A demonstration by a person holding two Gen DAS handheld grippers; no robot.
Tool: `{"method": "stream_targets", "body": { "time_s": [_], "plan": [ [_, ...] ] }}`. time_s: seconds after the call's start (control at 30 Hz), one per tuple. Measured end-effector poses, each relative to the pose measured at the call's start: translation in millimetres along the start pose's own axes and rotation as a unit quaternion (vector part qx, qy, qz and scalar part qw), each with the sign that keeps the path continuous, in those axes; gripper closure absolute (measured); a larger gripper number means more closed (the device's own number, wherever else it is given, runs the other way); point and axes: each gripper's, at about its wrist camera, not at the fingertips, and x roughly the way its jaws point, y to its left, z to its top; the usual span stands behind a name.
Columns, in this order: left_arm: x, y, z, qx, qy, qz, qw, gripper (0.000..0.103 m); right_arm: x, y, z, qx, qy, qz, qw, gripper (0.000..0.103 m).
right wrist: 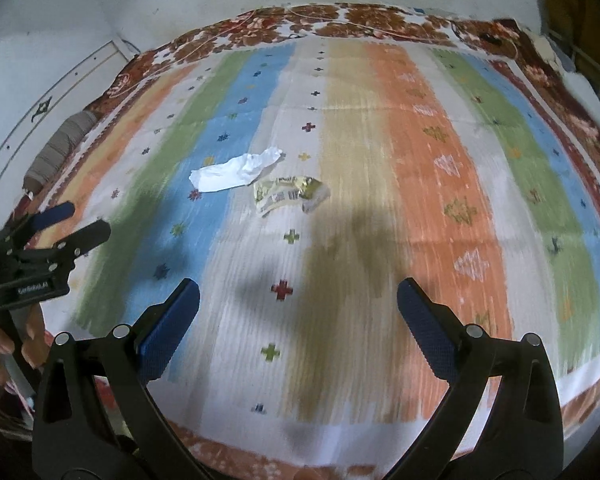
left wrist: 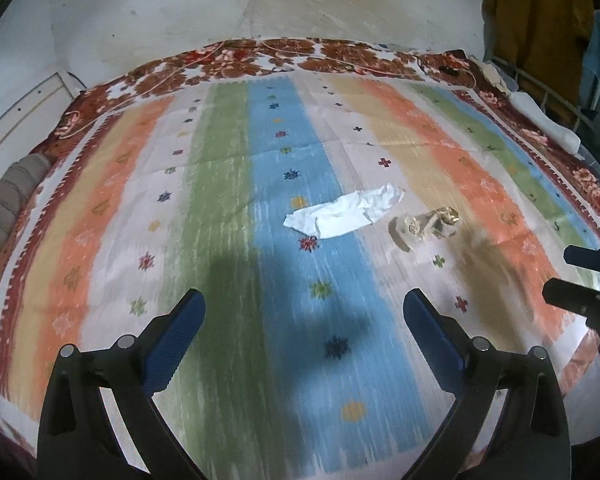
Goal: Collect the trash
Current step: 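Move both tools back toward the white tissue and gold foil wrapper, then grasp the white tissue with left gripper while right grasps the gold foil wrapper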
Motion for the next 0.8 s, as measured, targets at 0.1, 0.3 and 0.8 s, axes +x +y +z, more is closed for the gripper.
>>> {"method": "stream_targets", "body": {
  "time_s": [0.1,0.3,0.8],
  "plan": [
    [18,-1,6,0.009,0.012,-0.003,0.9999,0.006,12,2,7,-0.012,0.000,-0.003,1.000,0.009],
    [47,-18,7,0.107,0.020,0.025,0.9938,0.006,42,-1,25,-0.024,0.014,-0.006,1.000,0.009],
    [117,-15,37,0.156,0.029,-0.026,0.9870,0.007,111,-9,50,-0.102,0.028,-0.031,0.994,0.018]
  ]
}}
